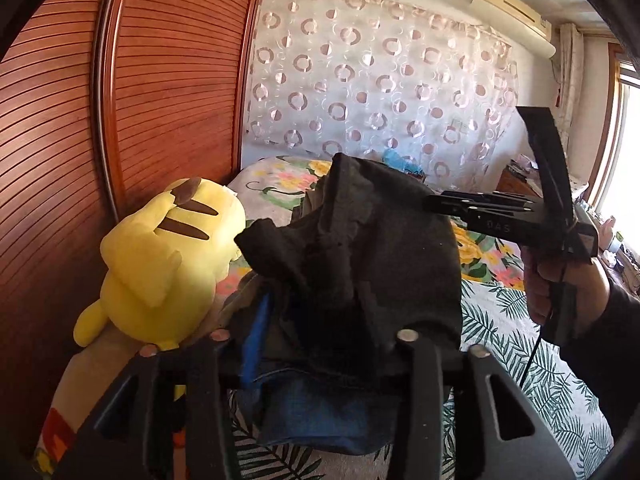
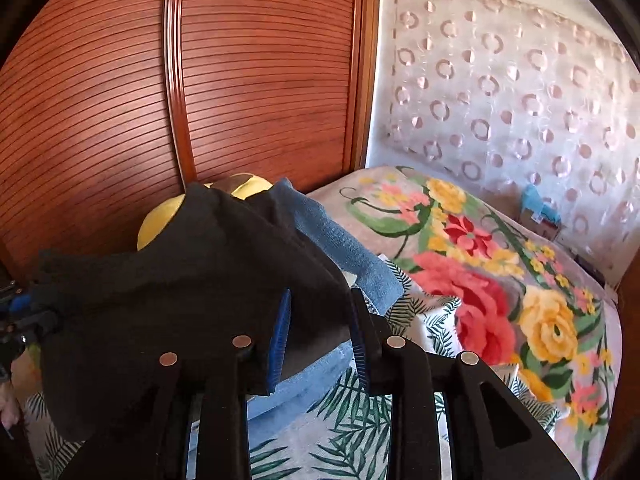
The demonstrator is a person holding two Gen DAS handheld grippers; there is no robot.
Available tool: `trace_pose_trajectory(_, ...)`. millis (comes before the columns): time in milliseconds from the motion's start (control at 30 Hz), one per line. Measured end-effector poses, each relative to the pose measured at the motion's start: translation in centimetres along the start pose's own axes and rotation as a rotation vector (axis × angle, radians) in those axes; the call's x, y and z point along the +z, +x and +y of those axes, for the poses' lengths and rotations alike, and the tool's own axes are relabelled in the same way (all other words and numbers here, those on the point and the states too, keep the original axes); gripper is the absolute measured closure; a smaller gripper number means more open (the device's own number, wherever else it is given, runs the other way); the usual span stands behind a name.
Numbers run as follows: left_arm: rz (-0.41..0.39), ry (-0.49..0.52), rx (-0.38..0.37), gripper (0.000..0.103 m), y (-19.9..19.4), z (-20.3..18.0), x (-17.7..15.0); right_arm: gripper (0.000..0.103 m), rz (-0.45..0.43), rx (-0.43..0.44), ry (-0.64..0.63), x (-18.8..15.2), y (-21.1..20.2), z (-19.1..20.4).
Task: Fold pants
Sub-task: 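Lay the black pants on the jeans stack and open both tools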
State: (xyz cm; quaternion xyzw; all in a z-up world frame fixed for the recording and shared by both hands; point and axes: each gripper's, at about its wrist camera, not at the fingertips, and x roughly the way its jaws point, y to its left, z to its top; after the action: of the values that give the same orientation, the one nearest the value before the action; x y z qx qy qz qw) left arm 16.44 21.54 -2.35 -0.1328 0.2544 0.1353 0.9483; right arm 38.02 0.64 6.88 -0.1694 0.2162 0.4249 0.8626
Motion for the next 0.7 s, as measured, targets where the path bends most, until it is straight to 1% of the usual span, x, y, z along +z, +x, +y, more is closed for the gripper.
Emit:
trace_pose_trajectory(33, 0.0, 0.0, -0.002, 0.054, -0.1, 0.1, 0.0, 0.073, -0.006, 0.001, 0.006, -0.1, -0.3, 0.2)
trace_pose_trajectory(100, 0.006, 0.007, 0.008, 0.041, -0.3, 0.2, 0.0, 0.073, -0.013, 0.006, 0.015, -0.3, -0.7, 0.4)
trace_pose_trajectory(133, 0.003, 0.005, 0.005, 0.024, -0.5, 0.3, -0.1, 0.073, -0.018, 0.011, 0.017, -0.4, -1.0, 0.6)
trace_pose_trajectory(167, -0.007, 0.001, 0.0, 0.017, -0.8, 0.4, -0.1, 0.073, -0.023, 0.014, 0.019, -0.7, -1.3, 0.7)
trace_pose_trajectory(200, -0.015, -0.002, -0.001, 0.016, -1.1, 0.6, -0.1, 0.073, -0.026, 0.018, 0.019, -1.0, -1.6, 0.9)
trace_pose_trajectory(233, -0.016, 0.002, 0.006, 0.012, -1.3, 0.6, -0.1, 0.073, -0.029, 0.02, 0.018, -1.1, -1.9, 1.2)
trace_pose_trajectory(267, -0.016, 0.009, 0.021, 0.005, -1.5, 0.6, -0.1, 0.073, -0.033, 0.022, 0.017, -1.3, -2.2, 1.4)
trace_pose_trajectory(300, -0.018, 0.013, 0.034, 0.001, -1.7, 0.7, -0.1, 0.073, -0.035, 0.024, 0.015, -1.5, -2.5, 1.7)
trace_pose_trajectory(433, -0.022, 0.042, 0.065, 0.0, -2.7, 0.6, -0.2, 0.073, -0.04, 0.028, 0.015, -2.2, -3.5, 2.4)
trace_pose_trajectory(567, -0.029, 0.044, 0.052, 0.0, -3.9, 0.6, -0.3, 0.073, -0.048, 0.032, 0.023, -2.7, -4.9, 2.9)
trace_pose_trajectory(600, -0.032, 0.046, 0.048, 0.0, -4.2, 0.5, -0.3, 0.071, -0.05, 0.03, 0.025, -2.8, -5.3, 3.1)
trace_pose_trajectory(700, -0.036, 0.054, 0.031, 0.0, -5.2, 0.1, -0.5, 0.057, -0.063, 0.029, 0.037, -3.4, -6.7, 3.6)
